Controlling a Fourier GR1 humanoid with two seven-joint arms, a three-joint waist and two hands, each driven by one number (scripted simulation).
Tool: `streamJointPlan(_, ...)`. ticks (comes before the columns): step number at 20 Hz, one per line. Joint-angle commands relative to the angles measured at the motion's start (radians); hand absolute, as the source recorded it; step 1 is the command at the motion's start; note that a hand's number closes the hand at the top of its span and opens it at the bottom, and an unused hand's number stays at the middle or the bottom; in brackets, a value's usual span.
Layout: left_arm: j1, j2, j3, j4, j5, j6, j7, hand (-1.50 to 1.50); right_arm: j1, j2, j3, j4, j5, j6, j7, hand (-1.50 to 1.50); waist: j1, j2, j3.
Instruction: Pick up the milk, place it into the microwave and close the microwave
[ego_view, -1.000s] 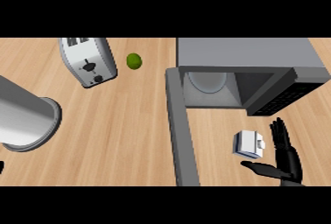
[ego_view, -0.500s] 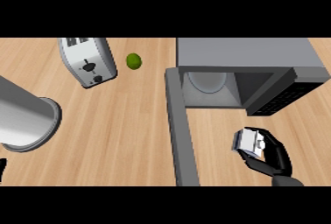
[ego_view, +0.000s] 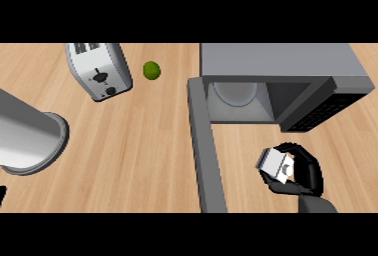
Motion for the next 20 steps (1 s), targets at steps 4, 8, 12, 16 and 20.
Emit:
streamJointPlan(4,0.009,-0.001,0.034,-0.020,0.040,-0.036,0.020,-1.50,0.000,-0.084,0.018,-0.180,-0.045,0.117,0.127,1.50,-0.003,-0.001,0.000)
streamJointPlan(8,-0.027,0.007,0.073,0.068,0.054,-0.062,-0.037,-1.50,-0.028,-0.113,0.009,-0.141,-0.069,0.194,0.096,1.50,0.001,0.001,0.000)
streamJointPlan(12,-0.031,-0.002,-0.003,0.025,0.018,0.004,0.010,-1.50,0.026,-0.037,0.070,-0.329,-0.100,0.188,0.226,1.50,-0.007,-0.001,0.000)
streamJointPlan(16,0.023,0.003,0.068,0.009,0.082,-0.066,0.009,-1.50,0.002,-0.088,0.070,-0.426,-0.077,0.149,0.324,1.50,0.000,0.000,0.000)
streamJointPlan(20,-0.007,-0.003,0.055,0.098,0.051,-0.062,-0.043,-1.50,0.015,-0.008,0.134,-0.610,-0.028,0.014,0.470,1.50,-0.003,-0.001,-0.001)
